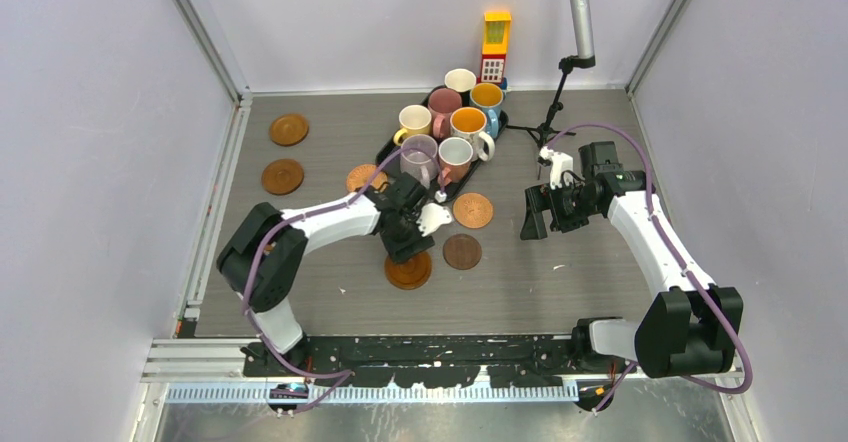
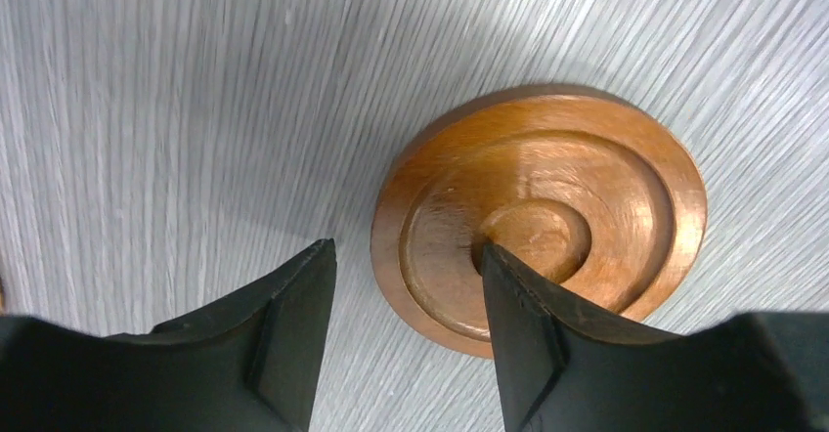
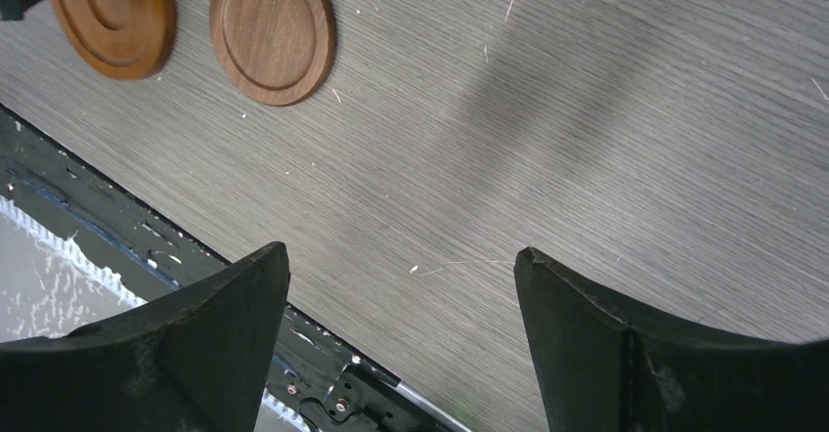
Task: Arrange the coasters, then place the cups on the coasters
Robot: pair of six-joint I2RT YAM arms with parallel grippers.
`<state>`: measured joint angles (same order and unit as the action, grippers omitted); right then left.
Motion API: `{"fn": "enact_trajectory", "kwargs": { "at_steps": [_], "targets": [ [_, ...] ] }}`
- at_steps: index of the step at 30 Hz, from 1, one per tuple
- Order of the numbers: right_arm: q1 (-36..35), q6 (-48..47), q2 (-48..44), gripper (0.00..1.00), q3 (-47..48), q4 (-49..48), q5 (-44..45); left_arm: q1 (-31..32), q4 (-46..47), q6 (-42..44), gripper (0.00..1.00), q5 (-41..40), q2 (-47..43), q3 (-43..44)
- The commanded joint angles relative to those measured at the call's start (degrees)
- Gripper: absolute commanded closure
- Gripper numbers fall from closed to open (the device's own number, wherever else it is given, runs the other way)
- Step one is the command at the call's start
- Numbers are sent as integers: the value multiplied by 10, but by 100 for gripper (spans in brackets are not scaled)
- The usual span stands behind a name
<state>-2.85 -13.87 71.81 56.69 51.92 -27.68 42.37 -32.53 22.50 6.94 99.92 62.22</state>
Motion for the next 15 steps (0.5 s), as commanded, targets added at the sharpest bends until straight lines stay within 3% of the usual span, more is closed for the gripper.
{"fn": "enact_trajectory", "kwargs": {
  "at_steps": [1, 15],
  "targets": [
    [3, -8, -18, 10, 12, -10, 4, -43, -37, 43, 43, -36, -50, -72],
    [3, -7, -9, 11, 14, -10, -9, -285, -106, 199, 46, -18, -218, -221]
  ]
}}
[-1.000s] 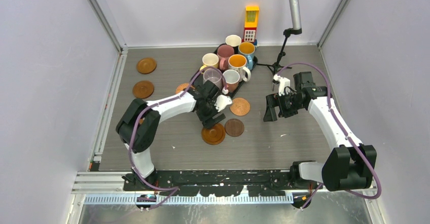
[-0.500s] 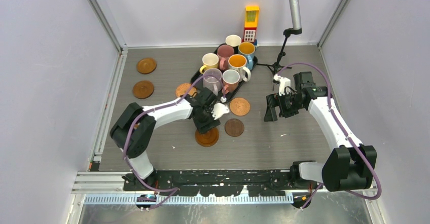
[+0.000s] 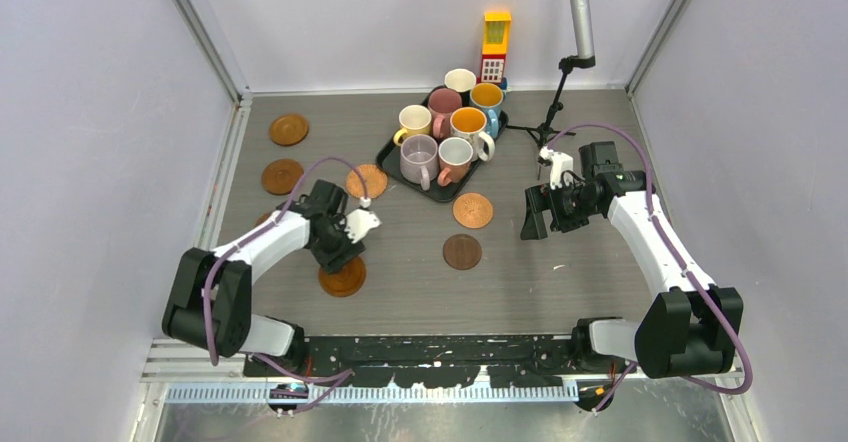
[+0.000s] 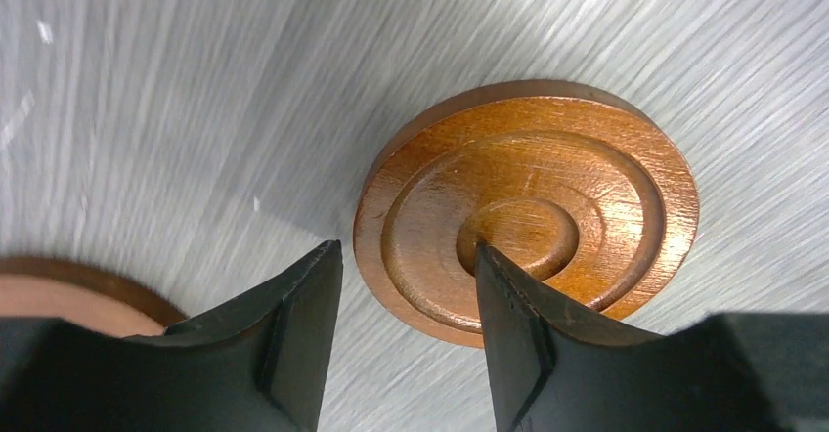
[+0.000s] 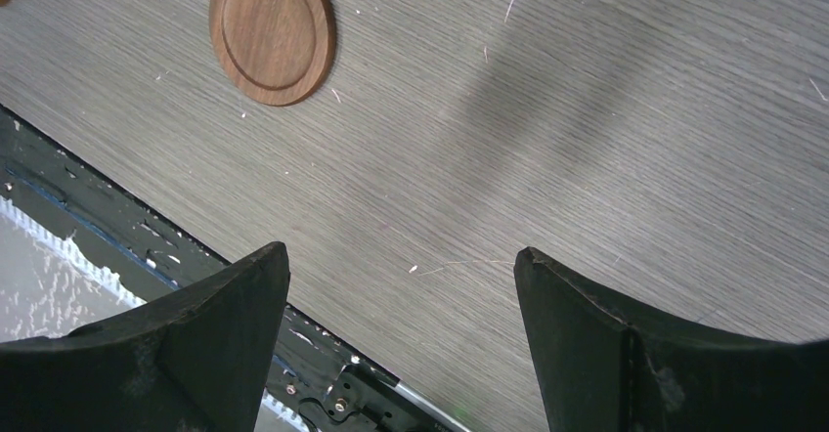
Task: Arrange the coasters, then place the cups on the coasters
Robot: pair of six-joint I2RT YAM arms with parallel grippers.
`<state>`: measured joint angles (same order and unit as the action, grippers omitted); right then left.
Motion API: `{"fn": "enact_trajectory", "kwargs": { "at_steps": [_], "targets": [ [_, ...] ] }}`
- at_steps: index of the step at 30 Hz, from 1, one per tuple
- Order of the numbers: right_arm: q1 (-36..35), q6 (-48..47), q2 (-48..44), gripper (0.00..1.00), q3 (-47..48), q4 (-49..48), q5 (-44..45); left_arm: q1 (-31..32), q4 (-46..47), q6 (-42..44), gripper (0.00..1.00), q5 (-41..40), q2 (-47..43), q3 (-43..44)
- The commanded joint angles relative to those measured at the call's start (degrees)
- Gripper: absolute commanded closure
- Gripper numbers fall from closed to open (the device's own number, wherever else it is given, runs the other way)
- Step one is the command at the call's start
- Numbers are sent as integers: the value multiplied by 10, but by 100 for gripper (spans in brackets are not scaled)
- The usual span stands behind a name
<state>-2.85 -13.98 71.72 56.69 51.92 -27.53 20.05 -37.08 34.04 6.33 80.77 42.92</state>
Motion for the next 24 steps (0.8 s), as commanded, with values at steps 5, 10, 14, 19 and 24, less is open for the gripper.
{"fn": "enact_trajectory", "kwargs": {
  "at_steps": [5, 10, 14, 19, 24],
  "targets": [
    [3, -5, -6, 11, 17, -10, -11, -148, -74, 132, 47, -7, -60, -51],
    [3, -6, -7, 11, 19, -10, -10, -248, -54, 177, 47, -5, -62, -71],
    [3, -7, -6, 10, 22, -10, -8, -318, -64, 219, 50, 12, -57, -67],
    [3, -6, -7, 11, 23, -10, -6, -394, -71, 275, 51, 19, -51, -62],
    [3, -7, -5, 11, 21, -10, -6, -453, -78, 327, 52, 23, -41, -53]
  ]
}}
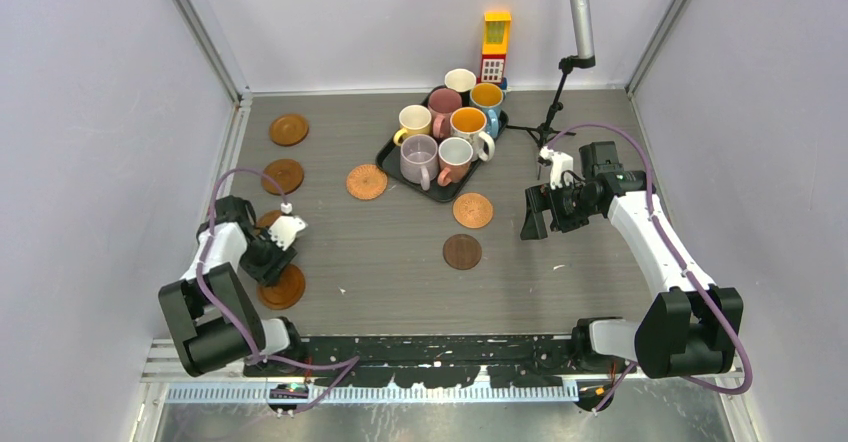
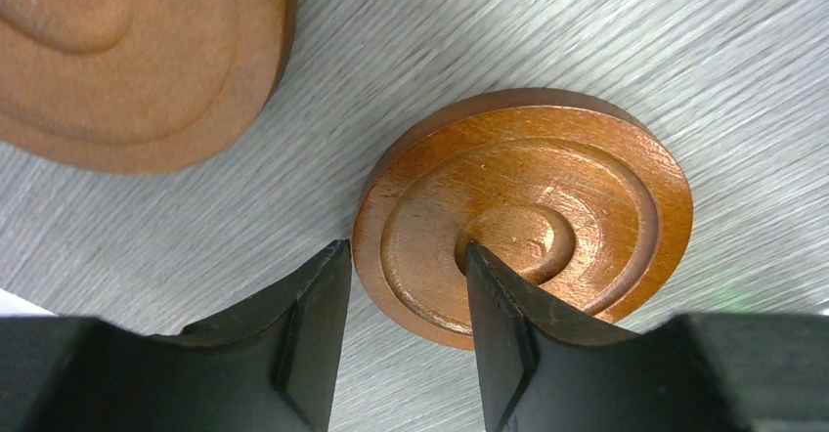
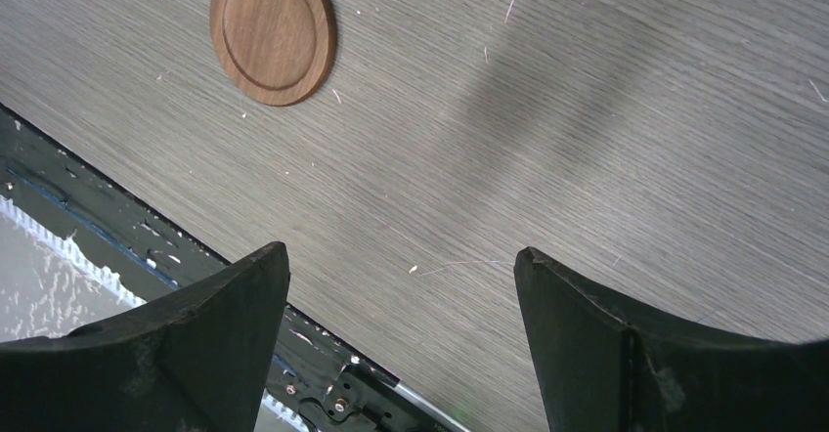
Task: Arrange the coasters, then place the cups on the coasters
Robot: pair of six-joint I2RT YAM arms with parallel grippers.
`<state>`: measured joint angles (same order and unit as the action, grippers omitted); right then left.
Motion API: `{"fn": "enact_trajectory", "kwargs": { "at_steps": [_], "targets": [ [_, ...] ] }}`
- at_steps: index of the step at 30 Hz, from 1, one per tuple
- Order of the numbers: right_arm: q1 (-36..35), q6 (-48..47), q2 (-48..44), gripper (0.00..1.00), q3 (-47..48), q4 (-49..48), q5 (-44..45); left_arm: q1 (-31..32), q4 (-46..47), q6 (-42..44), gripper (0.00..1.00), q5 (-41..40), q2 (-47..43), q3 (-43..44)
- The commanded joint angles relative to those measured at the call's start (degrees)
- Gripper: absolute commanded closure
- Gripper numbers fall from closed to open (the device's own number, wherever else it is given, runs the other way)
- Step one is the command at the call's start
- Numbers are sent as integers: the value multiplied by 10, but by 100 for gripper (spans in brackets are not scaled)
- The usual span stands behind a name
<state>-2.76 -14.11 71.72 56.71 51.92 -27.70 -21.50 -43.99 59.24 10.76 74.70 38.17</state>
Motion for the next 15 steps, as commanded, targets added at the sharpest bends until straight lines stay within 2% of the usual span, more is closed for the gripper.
{"fn": "enact_trajectory", "kwargs": {
  "at_steps": [1, 8, 15],
  "targets": [
    [2, -7, -5, 11, 21, -10, -5, -46, -12, 80, 52, -22, 22, -4],
    [2, -7, -5, 11, 20, -10, -5, -71, -15, 110, 50, -25, 30, 1],
    [2, -4, -7, 11, 23, -10, -7, -72, -80, 96, 35, 9, 5, 51]
  ]
}}
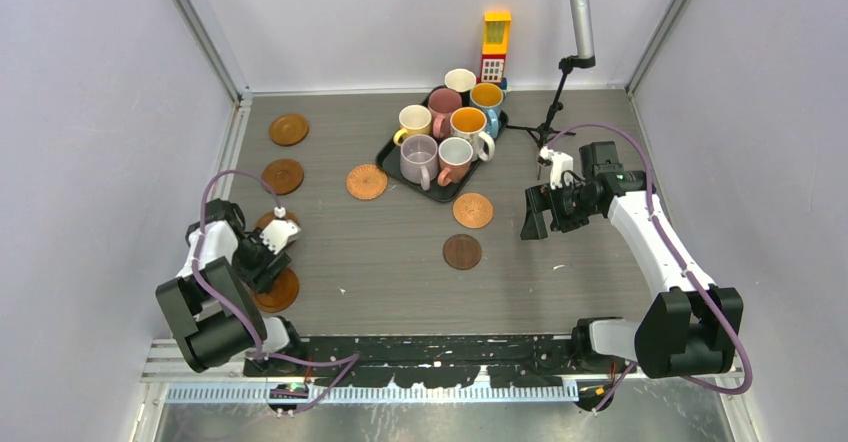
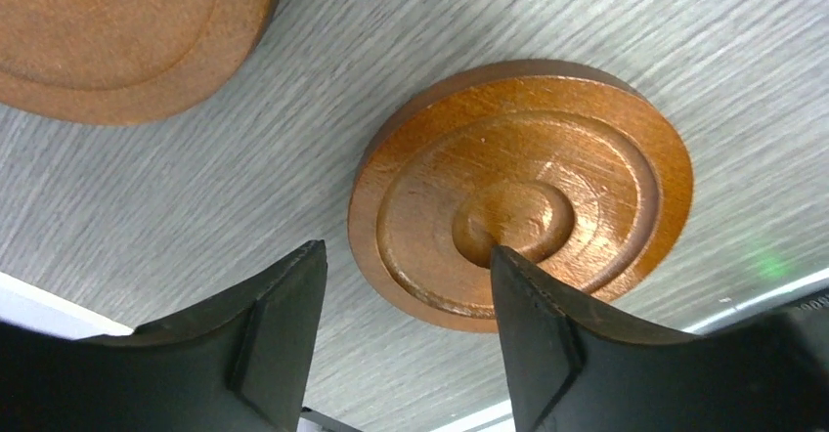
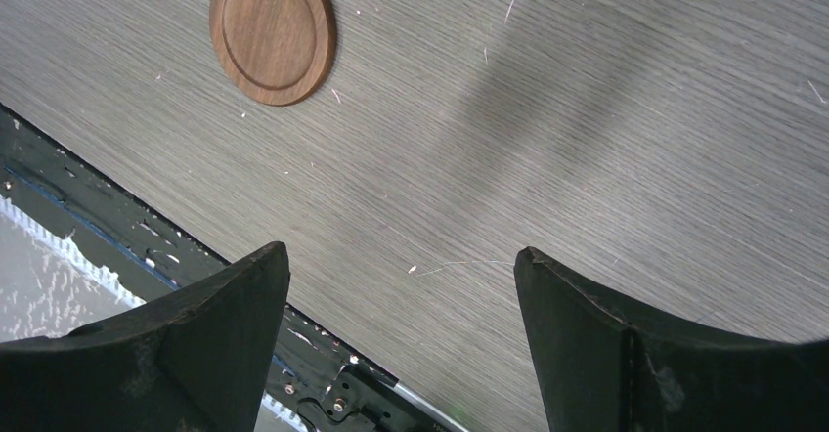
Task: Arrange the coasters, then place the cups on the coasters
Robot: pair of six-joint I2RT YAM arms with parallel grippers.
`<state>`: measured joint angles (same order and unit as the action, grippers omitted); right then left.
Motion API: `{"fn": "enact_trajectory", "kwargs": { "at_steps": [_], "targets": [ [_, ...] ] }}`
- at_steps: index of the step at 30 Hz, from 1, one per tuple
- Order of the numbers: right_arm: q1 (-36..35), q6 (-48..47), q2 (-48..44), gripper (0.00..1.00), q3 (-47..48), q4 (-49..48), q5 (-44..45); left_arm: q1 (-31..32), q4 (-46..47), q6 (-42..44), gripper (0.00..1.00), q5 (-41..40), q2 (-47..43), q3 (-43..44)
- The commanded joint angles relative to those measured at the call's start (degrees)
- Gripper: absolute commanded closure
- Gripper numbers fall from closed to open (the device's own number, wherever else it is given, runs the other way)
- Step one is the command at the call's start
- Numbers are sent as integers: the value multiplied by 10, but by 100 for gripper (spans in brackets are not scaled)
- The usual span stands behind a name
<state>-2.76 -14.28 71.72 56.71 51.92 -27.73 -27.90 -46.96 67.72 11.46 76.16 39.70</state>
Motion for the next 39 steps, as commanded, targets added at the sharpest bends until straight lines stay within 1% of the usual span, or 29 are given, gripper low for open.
{"fn": "enact_trajectory", "kwargs": {
  "at_steps": [1, 4, 7, 12, 14, 16, 18, 22, 23, 25, 27, 29, 31, 33, 37, 39],
  "targets": [
    [2, -1, -7, 11, 25, -10, -7, -8, -66, 5, 33, 12, -14, 51],
    [2, 3, -12, 11, 36, -9, -10, -8, -114, -16, 28, 46, -28, 109],
    [2, 3, -16, 11, 61, 8, -15, -7, -143, -50, 22, 73, -36, 163],
    [2, 1, -35, 11, 105, 45, -27, -1, -183, -101, 16, 93, -47, 255],
    [1, -2, -44, 11, 117, 50, -27, 10, -192, -136, 13, 92, -48, 293],
    [2, -7, -48, 11, 127, 53, -24, 23, -201, -178, 8, 91, -42, 336],
    [2, -9, -52, 10, 126, 44, -12, 66, -208, -224, 6, 75, -29, 381],
    [2, 14, -55, 10, 111, -17, 28, 162, -184, -306, 1, 26, 12, 436],
    [2, 22, -54, 10, 110, -32, 44, 179, -182, -319, 0, 28, 23, 446],
    [2, 31, -51, 10, 113, -66, 68, 198, -165, -344, 0, 49, 40, 459],
    [2, 54, -48, 10, 110, -119, 97, 212, -100, -401, 0, 39, 49, 459],
    [2, 46, -39, 10, 114, -141, 85, 214, -64, -430, 0, 78, 61, 465],
    [1, 23, -23, 10, 125, -137, 60, 217, -33, -461, 0, 90, 75, 475],
    [1, 10, -3, 10, 143, -118, 44, 220, -28, -485, 0, 101, 99, 491],
    [1, 37, 55, 10, 232, -54, 53, 269, -84, -491, 0, 31, 158, 554],
    [2, 47, 83, 10, 267, -33, 87, 296, -65, -496, 0, 0, 167, 546]
  ]
}}
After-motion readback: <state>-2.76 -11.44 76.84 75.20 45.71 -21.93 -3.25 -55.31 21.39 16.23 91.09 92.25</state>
